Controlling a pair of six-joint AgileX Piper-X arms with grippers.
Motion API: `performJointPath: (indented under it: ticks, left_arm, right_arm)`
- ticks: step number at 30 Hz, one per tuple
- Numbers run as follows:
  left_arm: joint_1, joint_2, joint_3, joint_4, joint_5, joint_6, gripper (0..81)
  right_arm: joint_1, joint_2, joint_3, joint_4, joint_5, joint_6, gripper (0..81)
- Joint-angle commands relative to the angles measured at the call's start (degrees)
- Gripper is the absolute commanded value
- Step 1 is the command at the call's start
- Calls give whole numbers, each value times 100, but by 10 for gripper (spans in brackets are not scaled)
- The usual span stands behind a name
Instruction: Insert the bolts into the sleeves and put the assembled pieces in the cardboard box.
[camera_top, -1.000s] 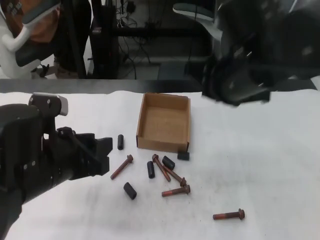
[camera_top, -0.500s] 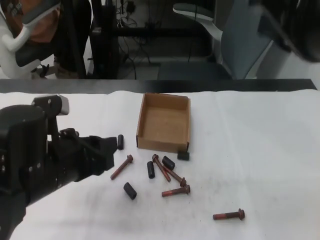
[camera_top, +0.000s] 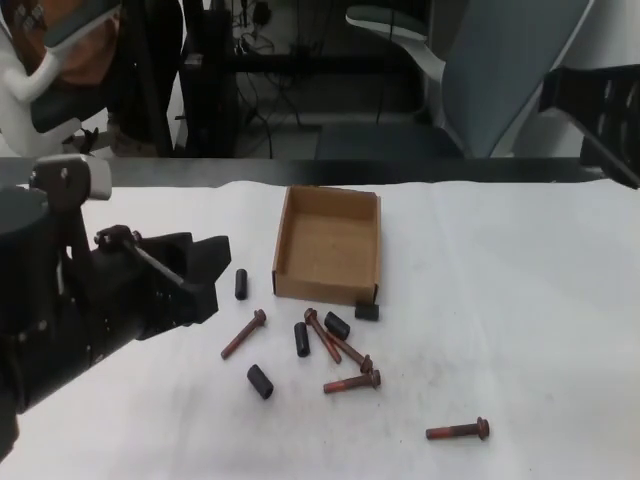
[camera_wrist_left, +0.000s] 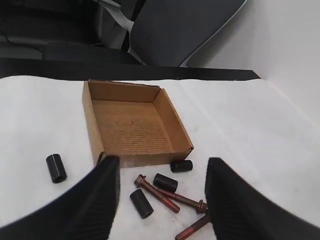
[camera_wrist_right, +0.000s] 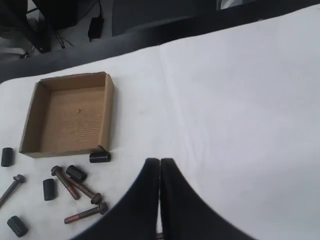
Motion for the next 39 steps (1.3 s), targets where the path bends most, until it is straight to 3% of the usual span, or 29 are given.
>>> performJointPath:
  ticks: [1, 7, 9, 15, 23, 28, 30, 35, 37, 39]
  left_arm:
    - [-26, -120, -59, -69, -21, -5, 497]
    - [-26, -118, -59, -69, -25, 39, 497]
    - [-26, -118, -59, -69, -12, 38, 497]
    - [-26, -118, -59, -69, -1, 38, 497]
    - [-26, -118, -59, -69, -1, 38, 497]
    - [-26, -118, -59, -69, -2, 85, 497]
    - [-26, -118, -59, -69, -2, 85, 497]
    - [-26, -118, -59, -69, -2, 85, 497]
    - [-26, -118, -59, -69, -2, 85, 497]
    - [-26, -118, -59, -69, -2, 85, 497]
  right_arm:
    - [-114, -64, 198, 35, -371, 134, 4]
    - [-113, -52, 938, -995, -2239, 793, 4]
    - [-125, -42, 1087, -1281, -2516, 1013, 4]
    - [-125, -17, 1375, -2260, -2516, 1287, 4]
    - [-102, 758, 1390, -868, -2181, 1438, 4]
    - [-103, 1286, 1390, -794, -2121, 1439, 0]
    - [-103, 1508, 1390, -768, -2183, 1450, 46]
    - [-103, 1953, 1390, -659, -2385, 1543, 371]
    - [-103, 2082, 1390, -659, -2358, 1543, 368]
    - [-103, 2181, 1390, -553, -2358, 1570, 309]
